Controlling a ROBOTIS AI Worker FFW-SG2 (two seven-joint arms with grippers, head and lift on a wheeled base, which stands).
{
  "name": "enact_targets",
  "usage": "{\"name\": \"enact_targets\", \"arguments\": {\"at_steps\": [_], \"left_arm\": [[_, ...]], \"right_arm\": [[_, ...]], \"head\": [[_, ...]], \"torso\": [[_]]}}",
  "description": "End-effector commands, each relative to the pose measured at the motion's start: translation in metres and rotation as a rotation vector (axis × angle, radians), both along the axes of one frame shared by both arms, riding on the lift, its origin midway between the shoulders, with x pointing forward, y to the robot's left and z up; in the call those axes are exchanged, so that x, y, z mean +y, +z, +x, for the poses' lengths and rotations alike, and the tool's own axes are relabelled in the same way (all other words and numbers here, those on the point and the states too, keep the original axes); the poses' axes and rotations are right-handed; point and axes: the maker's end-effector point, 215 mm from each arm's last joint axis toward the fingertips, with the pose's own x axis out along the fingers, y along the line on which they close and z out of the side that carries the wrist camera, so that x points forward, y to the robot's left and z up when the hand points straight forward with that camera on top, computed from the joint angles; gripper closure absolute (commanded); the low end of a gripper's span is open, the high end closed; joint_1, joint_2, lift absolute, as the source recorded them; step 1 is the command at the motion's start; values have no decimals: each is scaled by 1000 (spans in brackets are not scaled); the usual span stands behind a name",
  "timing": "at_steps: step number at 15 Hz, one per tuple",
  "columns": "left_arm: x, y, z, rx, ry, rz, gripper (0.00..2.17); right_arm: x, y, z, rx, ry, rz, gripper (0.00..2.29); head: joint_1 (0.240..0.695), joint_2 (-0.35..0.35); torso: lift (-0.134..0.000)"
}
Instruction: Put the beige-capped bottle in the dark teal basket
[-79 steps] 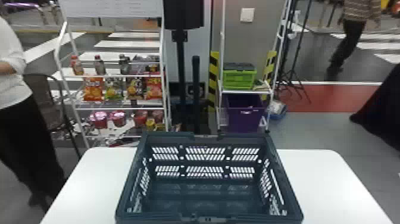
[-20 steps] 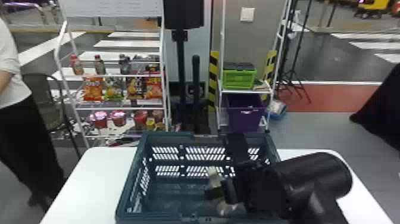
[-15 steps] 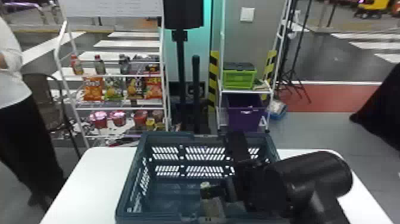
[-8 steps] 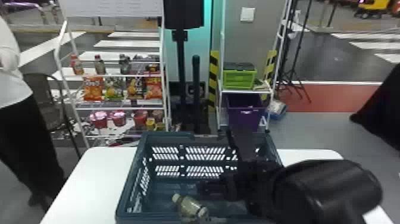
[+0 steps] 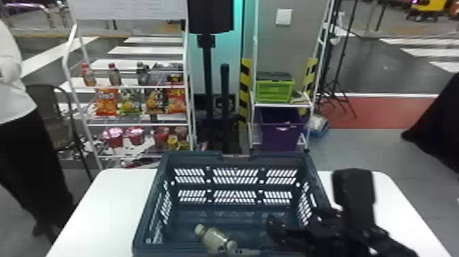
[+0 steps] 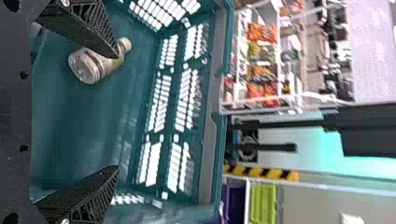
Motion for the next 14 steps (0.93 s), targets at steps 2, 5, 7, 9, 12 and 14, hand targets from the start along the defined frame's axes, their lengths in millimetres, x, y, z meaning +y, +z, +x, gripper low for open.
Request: {"name": "enact_targets", "arguments": {"at_steps": [2, 5, 7, 9, 12, 14], "left_arm": [[-5, -2, 1, 7, -8, -3, 154], [-11, -2, 1, 10, -12, -4, 154], [-15, -3, 0, 13, -15, -7, 154], [-16, -2, -1, 12, -17, -8, 154], [-20, -1, -1, 10, -24, -3, 154], [-22, 0, -1, 11, -28, -4, 154]], "right_arm": [[-44, 17, -17, -140, -80, 53, 36], [-68, 31, -36, -277, -127, 102, 36], [-76, 29, -51, -336, -144, 128, 36], [-85, 18, -66, -367, -167, 137, 36], [-96, 0, -87, -370, -188, 137, 36], [-104, -8, -99, -384, -202, 136, 36]], "head": [[499, 0], [499, 0], [499, 0], [499, 0], [499, 0], [499, 0]], "torso": [[0], [0], [0], [0], [0], [0]]}}
